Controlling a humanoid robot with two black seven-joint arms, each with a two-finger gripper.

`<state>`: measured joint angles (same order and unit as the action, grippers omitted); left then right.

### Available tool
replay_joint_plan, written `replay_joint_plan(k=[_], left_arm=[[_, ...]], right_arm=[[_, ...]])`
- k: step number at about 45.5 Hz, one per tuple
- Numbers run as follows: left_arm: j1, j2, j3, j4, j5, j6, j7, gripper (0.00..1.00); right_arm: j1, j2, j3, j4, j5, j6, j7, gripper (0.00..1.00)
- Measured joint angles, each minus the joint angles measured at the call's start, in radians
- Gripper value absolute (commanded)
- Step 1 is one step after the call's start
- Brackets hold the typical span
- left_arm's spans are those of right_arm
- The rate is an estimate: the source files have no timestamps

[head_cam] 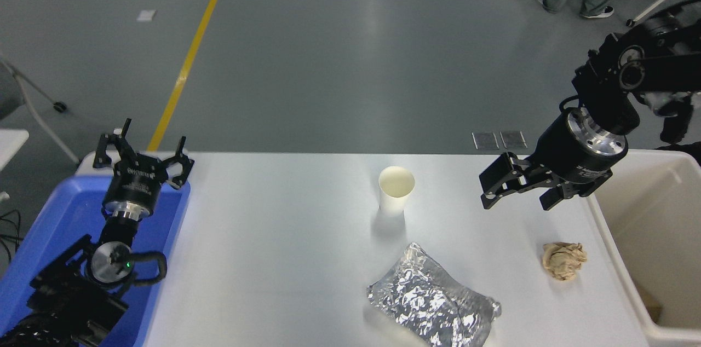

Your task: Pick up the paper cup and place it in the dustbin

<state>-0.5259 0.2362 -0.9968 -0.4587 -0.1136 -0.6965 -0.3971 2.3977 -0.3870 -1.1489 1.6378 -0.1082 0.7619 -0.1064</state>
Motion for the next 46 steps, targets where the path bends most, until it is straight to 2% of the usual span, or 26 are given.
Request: replay_joint_plan(k=[26, 36, 46], left_arm=[[0.000, 0.000, 0.000, 0.000, 0.000, 0.000, 0.000, 1.00], [0.000, -0.001, 0.001, 0.000, 0.000, 0.001, 0.000, 1.00], [0.000, -0.001, 0.001, 0.001, -0.001, 0.001, 0.000, 1.00]], right_arm=[[0.169, 0.048, -0.066, 0.049, 0.075, 0.022, 0.001, 1.00], [0.071, 0.080, 0.007, -0.035, 0.076, 0.018, -0.002, 1.00], [-0.142, 0.152, 0.105, -0.224, 0.070, -0.094, -0.006, 1.00]])
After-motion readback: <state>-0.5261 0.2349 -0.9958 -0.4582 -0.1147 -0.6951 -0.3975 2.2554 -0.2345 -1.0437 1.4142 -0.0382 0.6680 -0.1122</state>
